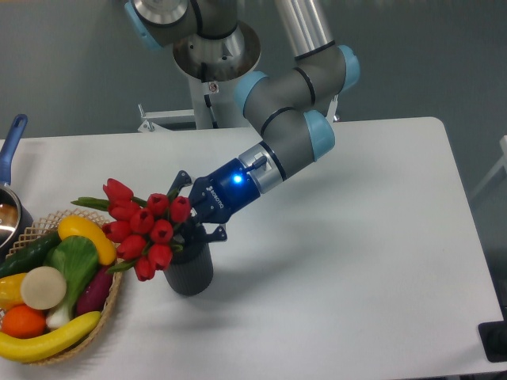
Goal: Insert the flowers into the vase
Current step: 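Lower the tulip stems down into the black vase opening, then open the gripper to release the tulips in the vase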
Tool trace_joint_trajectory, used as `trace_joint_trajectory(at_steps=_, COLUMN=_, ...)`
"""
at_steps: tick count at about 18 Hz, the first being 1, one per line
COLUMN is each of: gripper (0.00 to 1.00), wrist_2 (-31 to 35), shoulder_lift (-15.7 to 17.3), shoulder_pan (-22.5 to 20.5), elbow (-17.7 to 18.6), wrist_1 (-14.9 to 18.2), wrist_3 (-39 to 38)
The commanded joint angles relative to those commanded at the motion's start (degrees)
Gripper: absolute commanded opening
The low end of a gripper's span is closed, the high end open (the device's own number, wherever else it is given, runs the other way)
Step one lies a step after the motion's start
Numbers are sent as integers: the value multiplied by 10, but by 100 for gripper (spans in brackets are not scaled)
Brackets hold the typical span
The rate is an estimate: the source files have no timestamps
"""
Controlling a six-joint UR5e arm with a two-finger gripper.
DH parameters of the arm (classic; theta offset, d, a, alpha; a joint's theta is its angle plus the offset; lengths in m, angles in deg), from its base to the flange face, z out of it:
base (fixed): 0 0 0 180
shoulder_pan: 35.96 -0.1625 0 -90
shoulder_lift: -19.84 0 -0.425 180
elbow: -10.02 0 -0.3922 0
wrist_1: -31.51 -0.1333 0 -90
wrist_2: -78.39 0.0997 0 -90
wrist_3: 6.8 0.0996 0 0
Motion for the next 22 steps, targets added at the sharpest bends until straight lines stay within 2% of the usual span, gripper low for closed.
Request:
trace_joint_trajectory(at_steps=4, gripper=74, wrist_2=0, shoulder_lift=-1, shoulder_pan=-4, elbow=-1, wrist_1=0, wrist_3=25)
trace_joint_trajectory(at_steps=6, gripper=77, wrist_2=1, shoulder_lift=-2, shoulder_pan=-6, elbow=0, wrist_1=0, wrist_3=29)
trace_joint_trajectory(at_steps=10, gripper=100, wrist_2=1, shoulder_lift=-2, shoulder_pan=-11, elbow=-2, wrist_1=0, wrist_3=32)
trace_joint_trajectory(at_steps=13, gripper=100, wrist_2=31, shoulder_lift=3, shoulder_pan=-17, elbow=-4, wrist_1=-4, wrist_3=33)
trace_joint_trajectory(at_steps=16, gripper=100, wrist_2=101, shoulder_lift=33, shoulder_pan=-23, elbow=-1, wrist_1=-2, wrist_3=44)
trace_joint_trajectory(at_steps=22, gripper=100, wrist_2=188, shoulder_lift=83, shoulder_pan=-35, elbow=18, wrist_1=-1, wrist_3=45)
